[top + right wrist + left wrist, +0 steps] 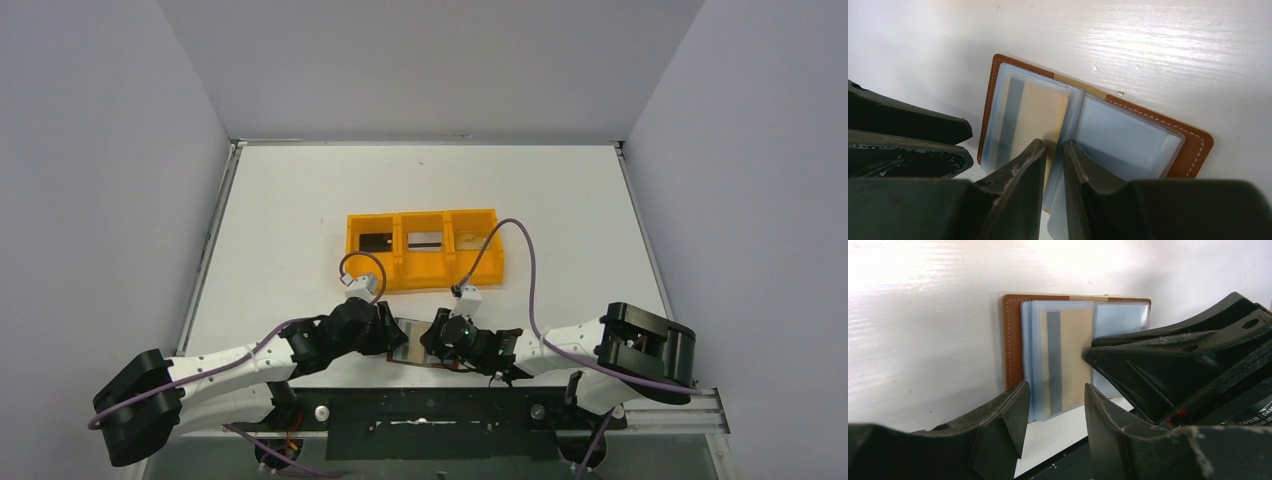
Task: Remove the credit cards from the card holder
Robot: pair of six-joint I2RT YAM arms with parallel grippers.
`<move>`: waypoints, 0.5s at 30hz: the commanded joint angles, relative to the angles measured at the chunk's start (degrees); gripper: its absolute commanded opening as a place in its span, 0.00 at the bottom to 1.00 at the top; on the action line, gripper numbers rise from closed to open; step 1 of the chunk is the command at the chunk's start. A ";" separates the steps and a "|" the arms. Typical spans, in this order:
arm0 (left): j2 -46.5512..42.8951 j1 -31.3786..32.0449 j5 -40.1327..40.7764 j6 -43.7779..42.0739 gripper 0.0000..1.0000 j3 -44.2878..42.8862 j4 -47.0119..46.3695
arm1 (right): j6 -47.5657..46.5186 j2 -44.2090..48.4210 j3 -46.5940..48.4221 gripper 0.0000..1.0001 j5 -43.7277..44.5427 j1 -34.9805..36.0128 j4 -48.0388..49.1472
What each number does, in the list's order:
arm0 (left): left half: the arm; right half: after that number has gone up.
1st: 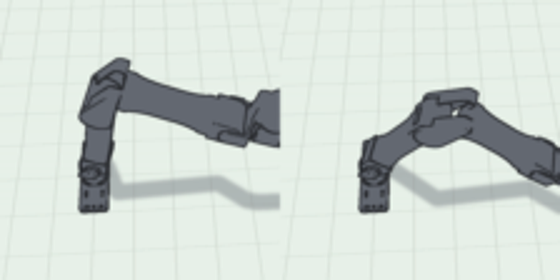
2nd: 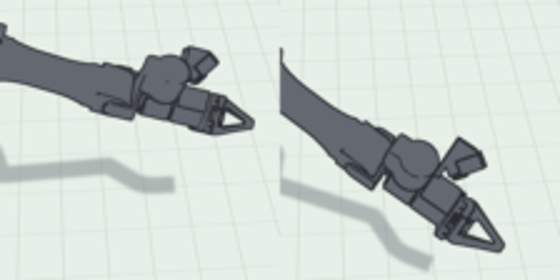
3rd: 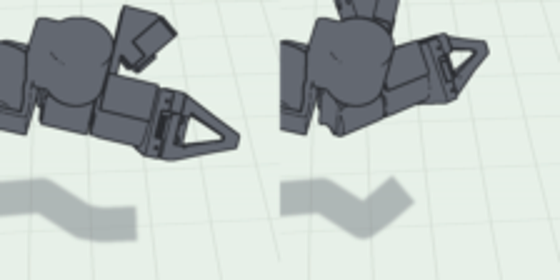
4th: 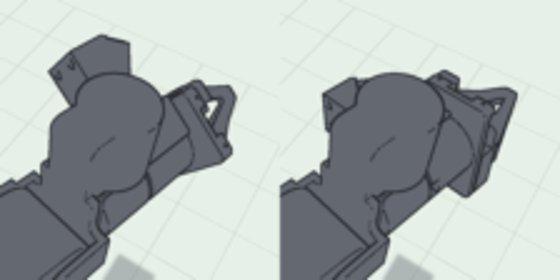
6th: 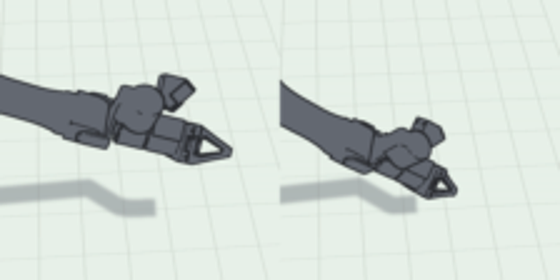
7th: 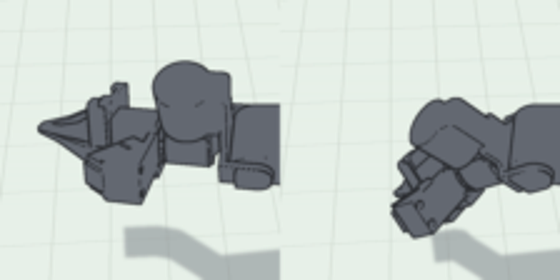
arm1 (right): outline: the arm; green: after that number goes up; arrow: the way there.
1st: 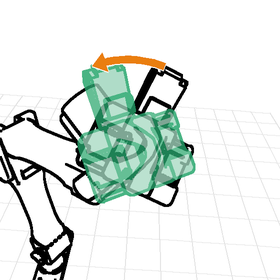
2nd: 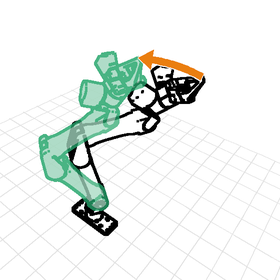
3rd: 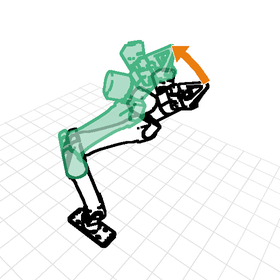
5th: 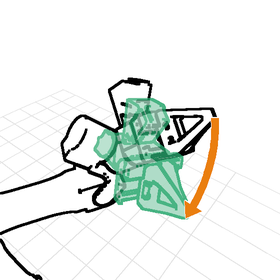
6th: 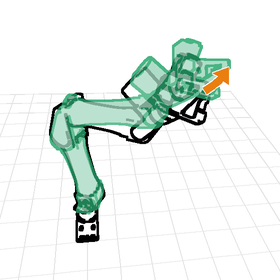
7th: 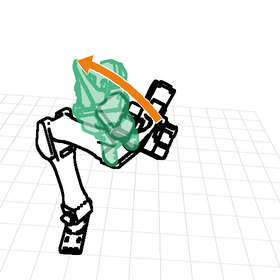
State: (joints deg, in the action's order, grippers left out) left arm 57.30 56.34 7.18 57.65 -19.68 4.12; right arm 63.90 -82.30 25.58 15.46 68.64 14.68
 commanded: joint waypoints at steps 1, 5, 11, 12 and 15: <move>0.50 0.44 0.21 -0.79 0.43 -1.54 -4.32 | -0.25 -0.36 -2.28 0.19 0.51 -0.26 4.99; 0.20 0.44 0.50 -0.86 0.41 -1.06 -4.57 | -2.04 -0.06 -3.53 0.13 -0.83 -0.88 8.96; 0.77 0.44 -0.61 -2.68 0.34 -1.97 -4.26 | -1.85 1.48 -7.56 0.11 -3.76 -2.39 16.26; 0.98 0.44 -0.85 -2.98 0.34 -2.36 -4.21 | -1.85 1.78 -8.40 0.10 -4.38 -2.70 17.97; 1.86 0.52 -1.89 -4.40 0.34 -3.23 -4.88 | -2.36 2.56 -10.99 0.09 -6.32 -3.22 24.09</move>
State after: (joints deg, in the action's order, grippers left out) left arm 58.30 56.53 6.72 56.07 -19.75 2.92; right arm 62.98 -81.73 17.45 11.07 66.19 29.23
